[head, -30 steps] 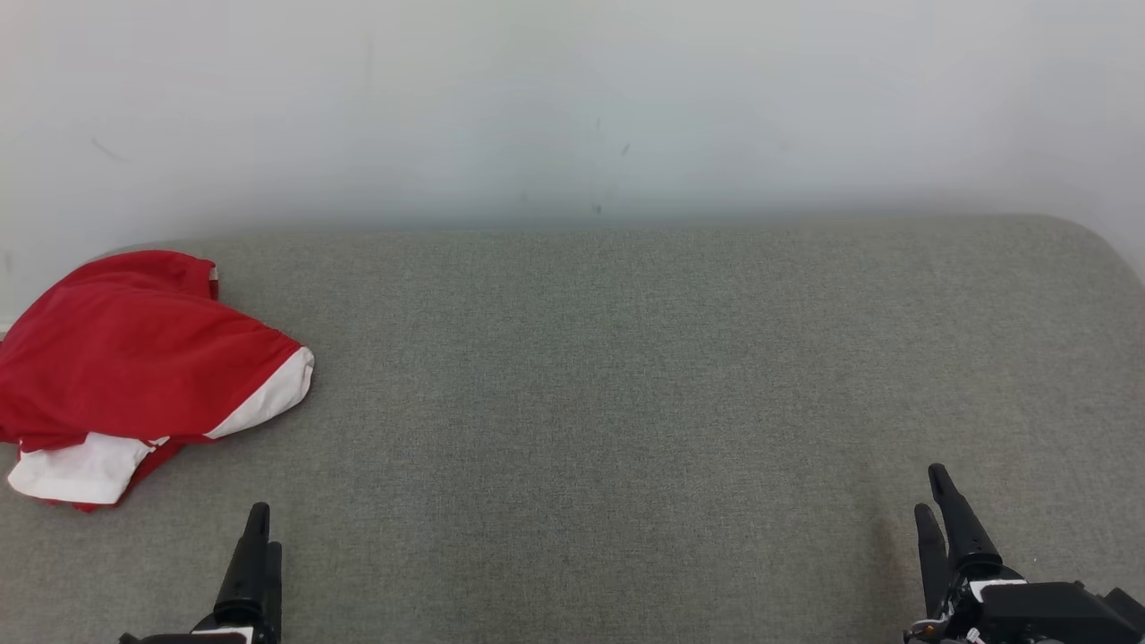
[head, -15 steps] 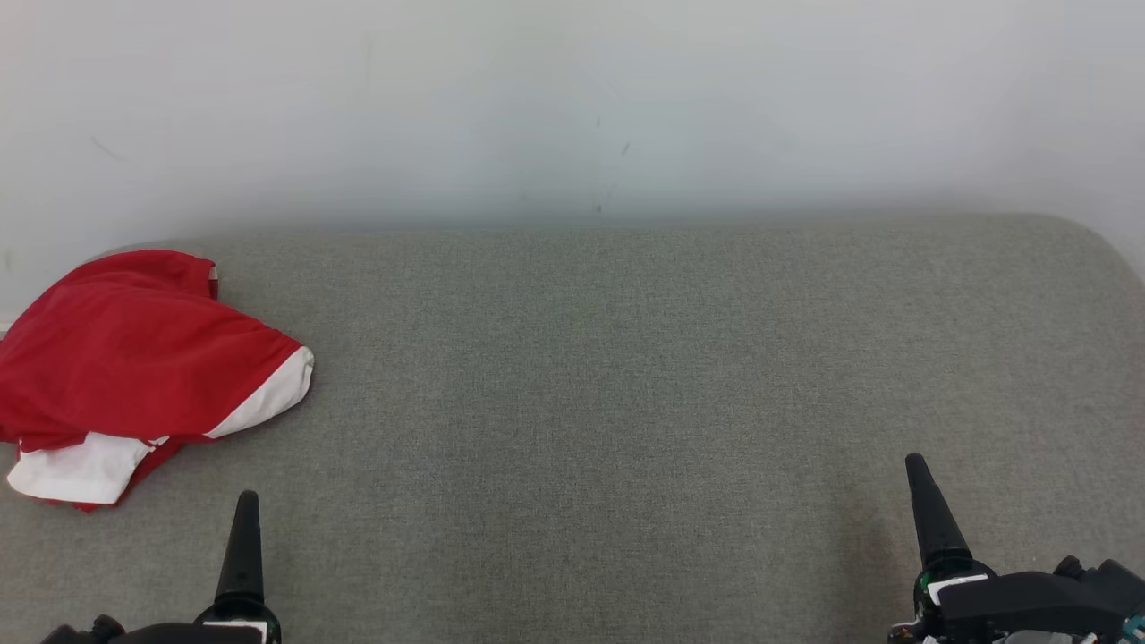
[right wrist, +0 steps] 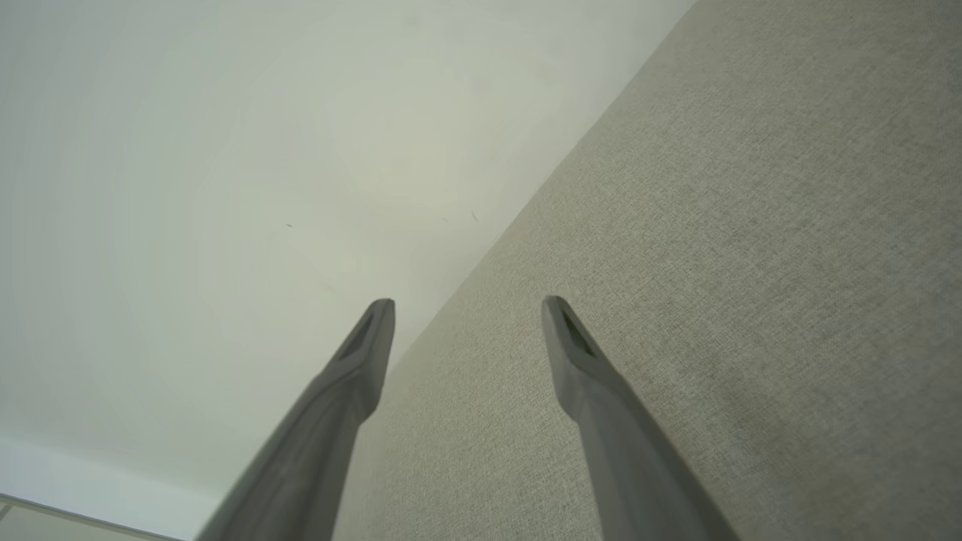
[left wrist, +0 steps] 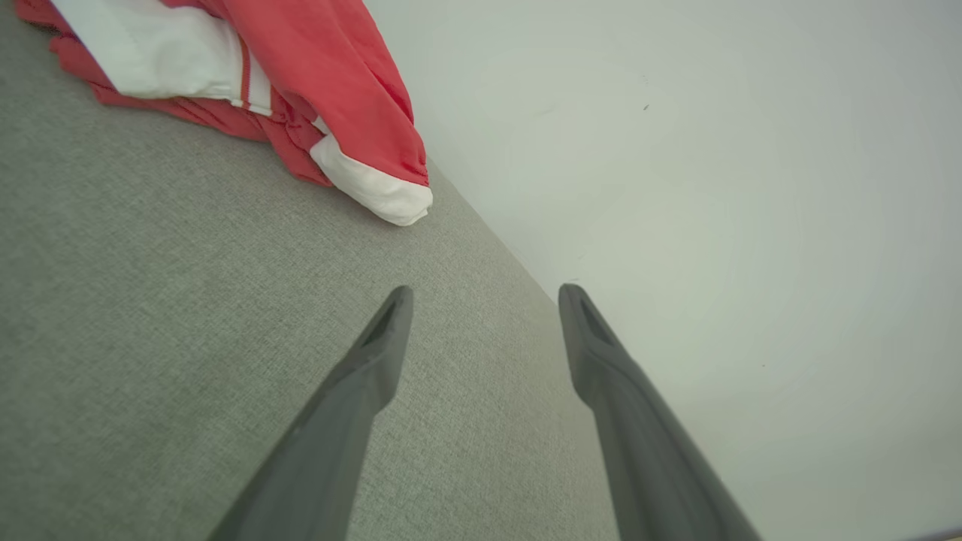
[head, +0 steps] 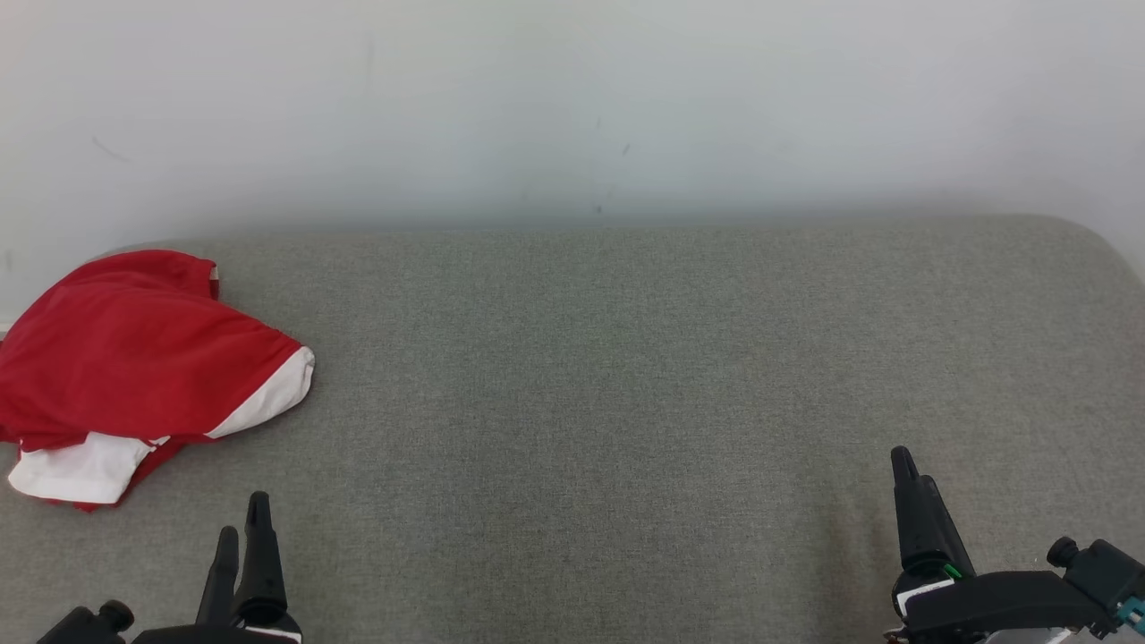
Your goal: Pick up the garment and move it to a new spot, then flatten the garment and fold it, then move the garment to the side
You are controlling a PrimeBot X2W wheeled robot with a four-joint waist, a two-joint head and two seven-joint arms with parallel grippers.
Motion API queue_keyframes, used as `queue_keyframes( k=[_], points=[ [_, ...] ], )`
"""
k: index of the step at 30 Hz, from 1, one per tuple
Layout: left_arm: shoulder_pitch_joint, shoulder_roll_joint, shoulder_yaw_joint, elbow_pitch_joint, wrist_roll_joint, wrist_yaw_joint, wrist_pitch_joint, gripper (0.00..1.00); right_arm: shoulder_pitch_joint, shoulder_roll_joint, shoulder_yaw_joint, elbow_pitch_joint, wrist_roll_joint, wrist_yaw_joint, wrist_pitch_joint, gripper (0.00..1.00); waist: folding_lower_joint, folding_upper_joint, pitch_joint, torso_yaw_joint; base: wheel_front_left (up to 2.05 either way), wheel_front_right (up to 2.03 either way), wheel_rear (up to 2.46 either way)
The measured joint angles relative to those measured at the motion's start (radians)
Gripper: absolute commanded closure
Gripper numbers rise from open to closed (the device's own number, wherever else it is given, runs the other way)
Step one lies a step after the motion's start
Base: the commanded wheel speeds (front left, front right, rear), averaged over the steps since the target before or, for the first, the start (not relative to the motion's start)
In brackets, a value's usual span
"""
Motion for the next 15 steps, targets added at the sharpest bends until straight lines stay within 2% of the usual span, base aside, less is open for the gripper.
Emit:
queue_keyframes(
  k=[15],
  points=[
    [0.015, 0.007, -0.014, -0.03, 0.239, 0.003, -0.047, 0.0, 0.014, 0.0, 0.026, -0.026, -0.243, 0.0, -0.049, 0.0, 0.0, 0.0, 0.002, 0.001, 0.0, 0.0, 0.0]
  ],
)
